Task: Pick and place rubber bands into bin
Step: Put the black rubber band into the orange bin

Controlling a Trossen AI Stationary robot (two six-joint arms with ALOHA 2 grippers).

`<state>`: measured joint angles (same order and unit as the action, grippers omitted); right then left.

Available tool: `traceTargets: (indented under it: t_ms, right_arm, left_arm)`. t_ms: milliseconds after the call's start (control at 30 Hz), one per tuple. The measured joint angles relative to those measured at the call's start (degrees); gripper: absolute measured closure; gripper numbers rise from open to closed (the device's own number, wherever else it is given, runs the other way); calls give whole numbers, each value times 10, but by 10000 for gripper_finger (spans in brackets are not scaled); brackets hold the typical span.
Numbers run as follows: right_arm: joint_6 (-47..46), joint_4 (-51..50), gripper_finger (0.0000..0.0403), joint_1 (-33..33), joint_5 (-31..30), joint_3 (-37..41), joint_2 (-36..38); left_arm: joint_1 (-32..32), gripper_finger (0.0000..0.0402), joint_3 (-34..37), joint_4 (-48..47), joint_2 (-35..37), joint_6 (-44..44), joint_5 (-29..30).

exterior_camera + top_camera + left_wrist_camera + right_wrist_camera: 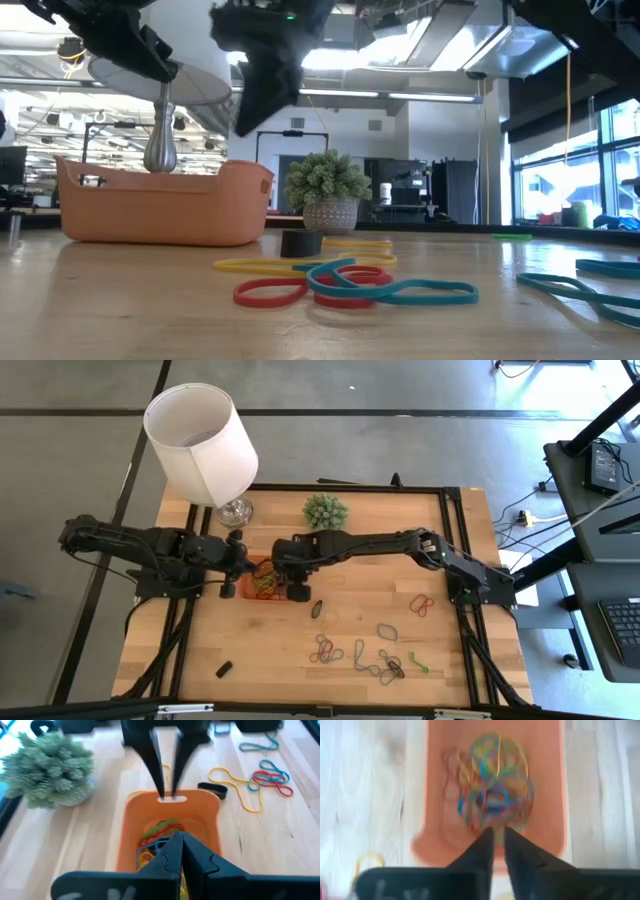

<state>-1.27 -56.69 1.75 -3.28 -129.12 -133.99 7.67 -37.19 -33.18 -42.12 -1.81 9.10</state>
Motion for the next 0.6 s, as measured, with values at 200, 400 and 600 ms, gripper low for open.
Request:
traceTargets:
  t_ms: [200, 400, 600]
  right_arm:
    - [-6, 1, 394, 7, -30, 122, 89]
    - [-67, 147, 399, 38, -52, 403, 270]
    - [-192, 294, 400, 86, -53, 672, 464]
  left_arm:
    - [55, 400, -47, 0, -91, -41, 22]
    - [113, 400, -109, -1, -171, -110, 62]
    - [168, 400, -193, -68, -266, -218, 68]
